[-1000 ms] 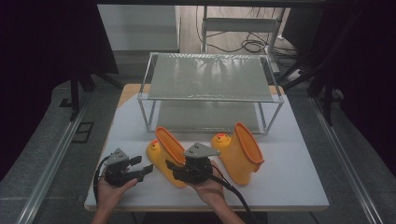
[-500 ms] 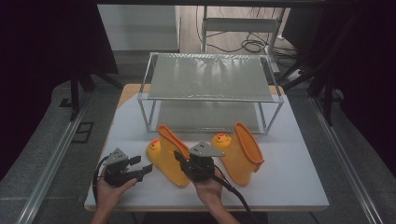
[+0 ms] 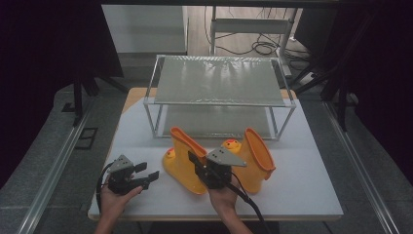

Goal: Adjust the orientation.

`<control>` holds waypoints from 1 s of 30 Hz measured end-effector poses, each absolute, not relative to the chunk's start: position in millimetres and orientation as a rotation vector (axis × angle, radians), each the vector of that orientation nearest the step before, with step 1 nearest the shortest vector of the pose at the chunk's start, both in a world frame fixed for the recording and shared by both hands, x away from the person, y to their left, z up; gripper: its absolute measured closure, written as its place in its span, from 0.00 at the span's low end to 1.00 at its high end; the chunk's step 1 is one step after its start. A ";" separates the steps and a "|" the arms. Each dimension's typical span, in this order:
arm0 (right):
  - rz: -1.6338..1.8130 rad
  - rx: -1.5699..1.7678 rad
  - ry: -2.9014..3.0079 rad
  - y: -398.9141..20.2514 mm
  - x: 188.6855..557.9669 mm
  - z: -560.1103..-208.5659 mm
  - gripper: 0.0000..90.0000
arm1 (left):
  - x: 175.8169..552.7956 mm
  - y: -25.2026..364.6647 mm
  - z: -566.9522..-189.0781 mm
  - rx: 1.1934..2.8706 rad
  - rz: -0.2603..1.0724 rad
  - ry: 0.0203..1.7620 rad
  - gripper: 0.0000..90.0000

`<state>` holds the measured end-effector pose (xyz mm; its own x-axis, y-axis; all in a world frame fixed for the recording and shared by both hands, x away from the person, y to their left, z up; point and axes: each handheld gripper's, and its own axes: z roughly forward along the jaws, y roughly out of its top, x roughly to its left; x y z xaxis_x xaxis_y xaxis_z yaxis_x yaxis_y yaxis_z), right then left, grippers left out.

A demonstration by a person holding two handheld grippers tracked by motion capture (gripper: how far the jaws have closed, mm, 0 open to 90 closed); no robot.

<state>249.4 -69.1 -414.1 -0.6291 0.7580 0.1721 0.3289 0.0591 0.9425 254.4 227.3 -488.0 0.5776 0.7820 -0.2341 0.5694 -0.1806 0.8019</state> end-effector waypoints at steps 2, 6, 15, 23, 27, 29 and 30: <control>1.604 1.089 1.939 -76.5 246.7 -409.7 0.94 | 254.8 225.8 -488.0 1.872 0.283 1.091 0.38; 1.612 1.085 1.884 -90.5 241.3 -401.0 0.94 | 256.1 222.2 -489.1 1.878 0.279 1.088 0.38; 1.584 1.093 1.778 -112.7 228.2 -398.8 0.94 | 259.1 217.1 -490.1 1.885 0.266 1.077 0.38; 1.564 1.122 1.709 -127.0 222.4 -403.2 0.94 | 262.7 213.8 -490.6 1.900 0.261 1.061 0.38; 1.537 1.119 1.670 -131.4 220.4 -406.3 0.94 | 263.7 212.7 -491.2 1.901 0.256 1.062 0.38; 1.515 1.119 1.631 -134.0 219.1 -409.8 0.94 | 264.2 212.3 -491.5 1.901 0.255 1.063 0.38; 1.515 1.119 1.631 -134.0 219.1 -409.8 0.94 | 264.4 212.2 -491.6 1.903 0.255 1.061 0.38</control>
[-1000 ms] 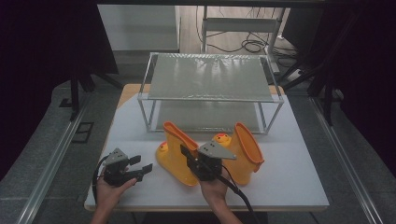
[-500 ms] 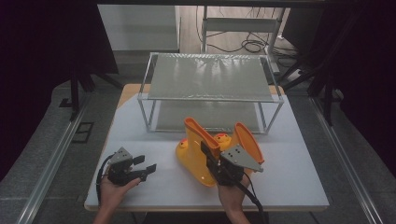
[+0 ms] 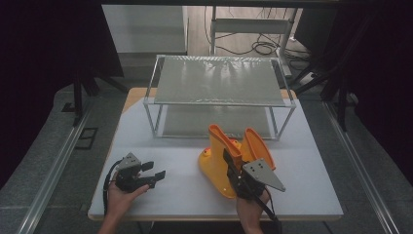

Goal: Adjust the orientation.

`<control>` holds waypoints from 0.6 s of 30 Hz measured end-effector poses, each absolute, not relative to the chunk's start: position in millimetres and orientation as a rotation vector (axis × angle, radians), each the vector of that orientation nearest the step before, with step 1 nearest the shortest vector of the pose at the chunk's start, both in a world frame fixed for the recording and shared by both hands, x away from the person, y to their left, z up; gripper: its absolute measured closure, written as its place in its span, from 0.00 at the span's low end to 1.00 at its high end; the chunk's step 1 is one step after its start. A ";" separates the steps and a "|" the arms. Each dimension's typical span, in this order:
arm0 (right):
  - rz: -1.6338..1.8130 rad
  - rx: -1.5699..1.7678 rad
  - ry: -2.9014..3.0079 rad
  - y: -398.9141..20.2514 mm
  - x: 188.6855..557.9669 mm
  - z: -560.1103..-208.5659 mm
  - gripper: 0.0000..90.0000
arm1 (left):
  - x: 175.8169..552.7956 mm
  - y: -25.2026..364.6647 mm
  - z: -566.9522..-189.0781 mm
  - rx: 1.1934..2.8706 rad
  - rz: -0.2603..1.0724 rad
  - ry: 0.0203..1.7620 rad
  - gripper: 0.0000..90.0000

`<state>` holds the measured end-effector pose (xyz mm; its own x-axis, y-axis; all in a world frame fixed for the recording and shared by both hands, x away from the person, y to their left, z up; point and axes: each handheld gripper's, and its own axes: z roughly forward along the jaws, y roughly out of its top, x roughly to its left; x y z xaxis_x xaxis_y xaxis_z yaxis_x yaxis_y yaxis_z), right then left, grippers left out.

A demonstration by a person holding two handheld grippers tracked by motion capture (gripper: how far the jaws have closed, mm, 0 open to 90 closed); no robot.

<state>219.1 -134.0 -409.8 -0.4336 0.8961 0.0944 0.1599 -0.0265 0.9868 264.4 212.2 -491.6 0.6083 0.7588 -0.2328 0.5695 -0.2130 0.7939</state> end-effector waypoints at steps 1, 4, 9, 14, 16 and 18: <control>1.507 1.115 1.626 -134.4 219.0 -411.3 0.94 | 264.4 212.1 -491.6 1.904 0.255 1.060 0.38; 1.493 1.118 1.628 -133.9 218.4 -418.0 0.93 | 264.4 212.0 -491.4 1.905 0.256 1.056 0.38; 1.452 1.102 1.653 -137.5 210.5 -428.0 0.92 | 264.2 211.6 -491.3 1.907 0.257 1.057 0.38; 1.424 1.117 1.727 -149.6 202.8 -433.9 0.87 | 263.7 209.6 -490.5 1.909 0.257 1.051 0.38; 1.422 1.124 1.759 -153.9 200.3 -436.7 0.87 | 263.7 208.8 -490.5 1.910 0.256 1.050 0.38; 1.422 1.128 1.773 -157.0 198.6 -439.9 0.88 | 263.9 207.8 -490.6 1.914 0.256 1.049 0.38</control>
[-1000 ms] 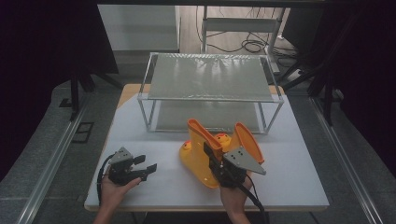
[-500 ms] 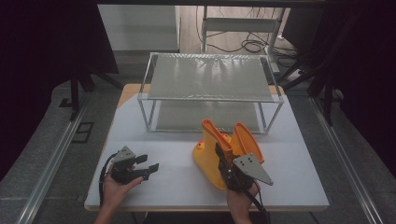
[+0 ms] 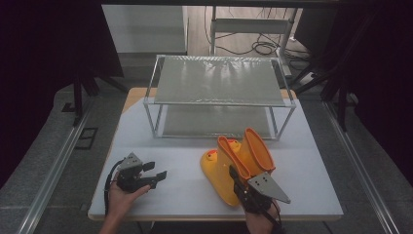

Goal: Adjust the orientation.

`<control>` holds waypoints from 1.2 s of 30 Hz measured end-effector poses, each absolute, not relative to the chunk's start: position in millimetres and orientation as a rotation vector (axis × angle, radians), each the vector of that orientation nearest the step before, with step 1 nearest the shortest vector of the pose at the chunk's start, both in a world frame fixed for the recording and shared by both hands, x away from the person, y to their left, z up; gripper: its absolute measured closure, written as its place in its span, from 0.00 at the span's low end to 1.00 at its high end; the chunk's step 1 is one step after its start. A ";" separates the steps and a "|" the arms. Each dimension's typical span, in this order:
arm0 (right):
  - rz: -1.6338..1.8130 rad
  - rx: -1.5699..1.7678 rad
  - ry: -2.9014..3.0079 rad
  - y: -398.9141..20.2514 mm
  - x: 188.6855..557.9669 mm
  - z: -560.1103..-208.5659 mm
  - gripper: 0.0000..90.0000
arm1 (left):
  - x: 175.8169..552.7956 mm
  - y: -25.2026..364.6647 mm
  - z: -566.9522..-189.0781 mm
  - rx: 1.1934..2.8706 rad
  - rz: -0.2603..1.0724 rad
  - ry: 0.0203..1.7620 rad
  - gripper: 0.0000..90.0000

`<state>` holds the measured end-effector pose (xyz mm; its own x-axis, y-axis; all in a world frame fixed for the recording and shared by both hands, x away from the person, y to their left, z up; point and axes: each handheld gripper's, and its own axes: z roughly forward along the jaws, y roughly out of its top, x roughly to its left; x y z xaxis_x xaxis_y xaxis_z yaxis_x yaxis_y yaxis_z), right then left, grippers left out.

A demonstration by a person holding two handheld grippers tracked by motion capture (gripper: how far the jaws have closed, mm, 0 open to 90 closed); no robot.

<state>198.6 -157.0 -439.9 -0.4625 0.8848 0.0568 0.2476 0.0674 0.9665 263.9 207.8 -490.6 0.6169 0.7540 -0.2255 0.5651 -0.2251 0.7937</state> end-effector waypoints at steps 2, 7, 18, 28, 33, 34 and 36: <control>1.437 1.138 1.781 -159.2 198.9 -442.3 0.90 | 264.0 206.8 -490.9 1.918 0.255 1.046 0.38; 1.425 1.116 1.803 -155.1 200.9 -444.7 0.90 | 264.2 206.4 -491.2 1.921 0.253 1.046 0.38; 1.414 1.129 1.820 -154.2 205.1 -448.5 0.90 | 264.3 207.1 -491.8 1.922 0.251 1.048 0.38; 1.405 1.137 1.835 -155.7 207.2 -450.0 0.83 | 264.2 208.4 -491.7 1.920 0.252 1.050 0.38; 1.399 1.141 1.846 -156.7 204.4 -449.7 0.69 | 264.2 209.2 -491.6 1.917 0.252 1.051 0.38; 1.396 1.138 1.842 -156.7 202.5 -450.3 0.66 | 264.2 209.7 -491.5 1.916 0.251 1.051 0.38; 1.382 1.131 1.850 -157.0 199.2 -450.8 0.59 | 264.2 210.4 -491.3 1.913 0.252 1.052 0.38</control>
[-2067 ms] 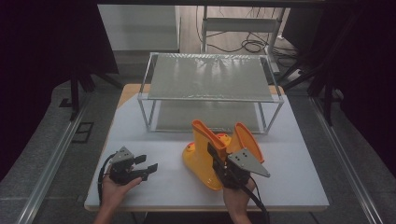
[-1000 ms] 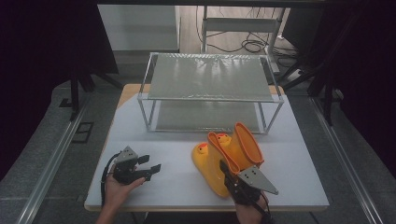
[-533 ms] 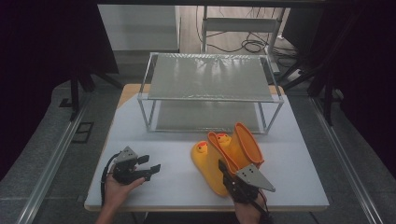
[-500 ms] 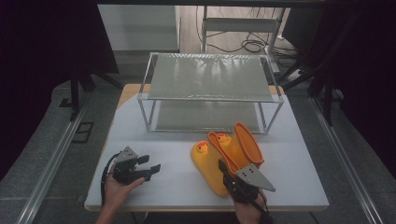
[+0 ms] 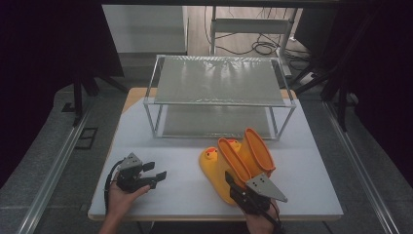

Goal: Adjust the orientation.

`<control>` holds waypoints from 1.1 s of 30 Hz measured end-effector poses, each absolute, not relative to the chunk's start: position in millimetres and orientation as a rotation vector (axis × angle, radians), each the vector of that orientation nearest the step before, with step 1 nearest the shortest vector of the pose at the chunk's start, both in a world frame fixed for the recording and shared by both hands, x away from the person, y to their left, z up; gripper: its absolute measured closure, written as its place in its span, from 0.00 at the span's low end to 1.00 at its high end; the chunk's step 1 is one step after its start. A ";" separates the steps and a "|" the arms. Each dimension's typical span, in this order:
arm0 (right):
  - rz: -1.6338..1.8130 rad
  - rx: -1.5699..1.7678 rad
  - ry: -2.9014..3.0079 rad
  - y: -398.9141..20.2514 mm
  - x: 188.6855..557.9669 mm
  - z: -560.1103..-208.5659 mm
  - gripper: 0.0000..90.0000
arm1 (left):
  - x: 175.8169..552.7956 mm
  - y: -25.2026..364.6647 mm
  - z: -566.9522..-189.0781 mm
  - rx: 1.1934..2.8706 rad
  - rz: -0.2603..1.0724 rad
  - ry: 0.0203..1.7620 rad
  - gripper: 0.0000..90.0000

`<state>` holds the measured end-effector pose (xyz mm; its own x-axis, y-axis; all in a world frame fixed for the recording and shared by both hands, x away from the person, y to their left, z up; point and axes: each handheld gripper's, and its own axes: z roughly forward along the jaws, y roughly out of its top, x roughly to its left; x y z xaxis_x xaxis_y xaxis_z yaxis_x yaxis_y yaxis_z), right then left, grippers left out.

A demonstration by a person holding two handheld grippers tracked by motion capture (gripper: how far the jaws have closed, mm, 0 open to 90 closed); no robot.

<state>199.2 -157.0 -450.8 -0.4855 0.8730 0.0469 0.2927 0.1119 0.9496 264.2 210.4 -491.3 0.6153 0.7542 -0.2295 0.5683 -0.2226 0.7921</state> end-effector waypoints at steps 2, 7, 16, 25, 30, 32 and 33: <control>1.382 1.136 1.855 -159.1 196.6 -449.9 0.54 | 263.9 210.9 -491.0 1.909 0.252 1.054 0.38; 1.397 1.144 1.851 -165.0 189.4 -448.2 0.48 | 263.7 211.4 -490.5 1.909 0.253 1.055 0.38; 1.391 1.138 1.838 -173.7 176.8 -440.4 0.40 | 263.4 212.3 -490.1 1.902 0.255 1.060 0.38; 1.449 1.140 1.817 -195.1 158.4 -428.2 0.38 | 263.0 210.7 -490.0 1.905 0.254 1.055 0.38; 1.510 1.143 1.833 -206.5 155.1 -420.1 0.37 | 263.2 213.7 -491.9 1.899 0.254 1.066 0.38; 1.530 1.143 1.831 -210.7 154.3 -416.1 0.37 | 262.9 214.5 -492.9 1.897 0.252 1.072 0.38; 1.539 1.140 1.826 -213.3 154.8 -414.4 0.37 | 262.6 214.5 -493.0 1.899 0.251 1.072 0.38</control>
<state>154.8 -213.3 -414.4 -0.5306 0.8355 0.1430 0.2822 0.0151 0.9592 262.6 214.5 -493.0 0.6011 0.7625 -0.2395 0.5766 -0.2062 0.7905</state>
